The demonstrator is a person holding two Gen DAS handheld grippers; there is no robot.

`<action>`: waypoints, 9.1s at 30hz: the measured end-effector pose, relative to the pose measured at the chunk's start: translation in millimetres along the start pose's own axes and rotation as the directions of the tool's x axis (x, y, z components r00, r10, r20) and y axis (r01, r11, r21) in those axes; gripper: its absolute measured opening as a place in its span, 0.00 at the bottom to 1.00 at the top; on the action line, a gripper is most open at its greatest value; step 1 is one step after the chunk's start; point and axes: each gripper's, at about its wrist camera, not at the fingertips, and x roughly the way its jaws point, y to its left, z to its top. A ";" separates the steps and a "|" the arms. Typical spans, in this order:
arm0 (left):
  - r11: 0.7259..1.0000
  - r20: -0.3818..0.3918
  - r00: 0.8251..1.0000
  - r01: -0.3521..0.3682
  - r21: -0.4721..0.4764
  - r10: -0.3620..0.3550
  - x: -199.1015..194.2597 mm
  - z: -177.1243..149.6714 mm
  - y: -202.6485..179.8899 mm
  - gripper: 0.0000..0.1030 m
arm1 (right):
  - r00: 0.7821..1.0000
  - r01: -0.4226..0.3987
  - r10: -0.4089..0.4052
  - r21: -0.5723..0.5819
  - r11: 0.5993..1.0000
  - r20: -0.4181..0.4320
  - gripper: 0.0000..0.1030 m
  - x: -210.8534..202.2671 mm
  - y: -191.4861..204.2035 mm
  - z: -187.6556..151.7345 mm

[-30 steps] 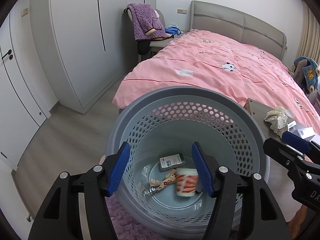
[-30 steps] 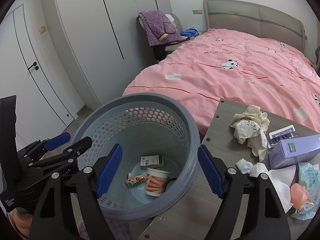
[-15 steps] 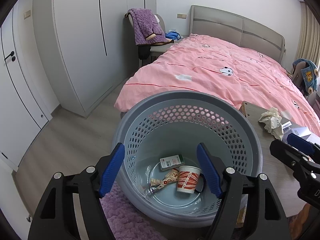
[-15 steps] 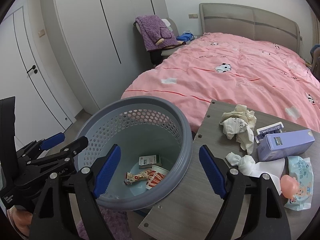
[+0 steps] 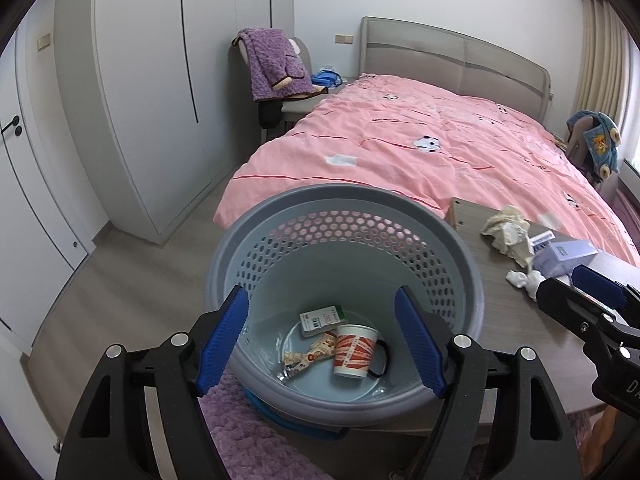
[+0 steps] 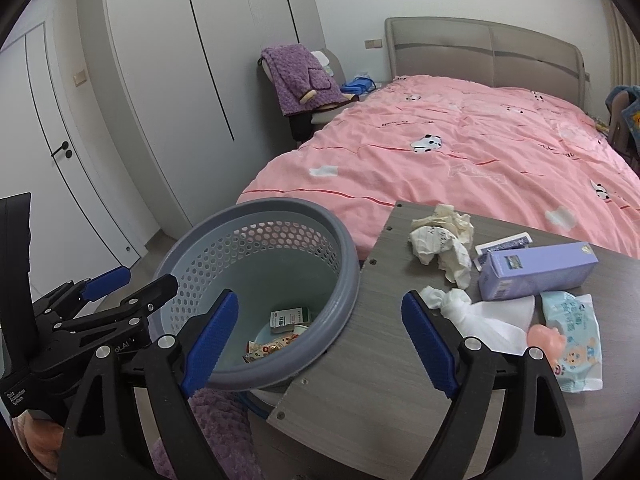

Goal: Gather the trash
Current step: 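Move both open tools away from the basket back over the table, then lower the right tool onto the blue baby-wipes packet and close it, then grasp the white knotted cloth with the left tool while the right holds the wipes, then carry the white cloth and wipes packet over the basket with both tools, then open both tools to drop the cloth and wipes into the basket, then move both open tools away from the basket back over the table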

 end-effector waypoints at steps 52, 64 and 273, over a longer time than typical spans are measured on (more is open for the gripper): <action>0.963 -0.103 0.982 0.175 0.206 -0.156 22.2 -6.5 -155.5 0.70 | 0.958 0.287 -0.276 0.285 0.914 -0.082 0.81 -39.1 -201.4 -55.2; 0.963 -0.126 0.981 0.175 0.205 -0.151 31.7 -9.7 -157.5 0.70 | 0.951 0.306 -0.277 0.273 0.912 -0.140 0.78 -11.9 -212.7 -49.9; 0.990 -0.075 0.994 -0.090 -0.105 0.082 64.4 13.8 35.6 0.69 | 0.984 -0.123 0.116 -0.042 0.992 -0.133 0.61 78.7 25.4 14.4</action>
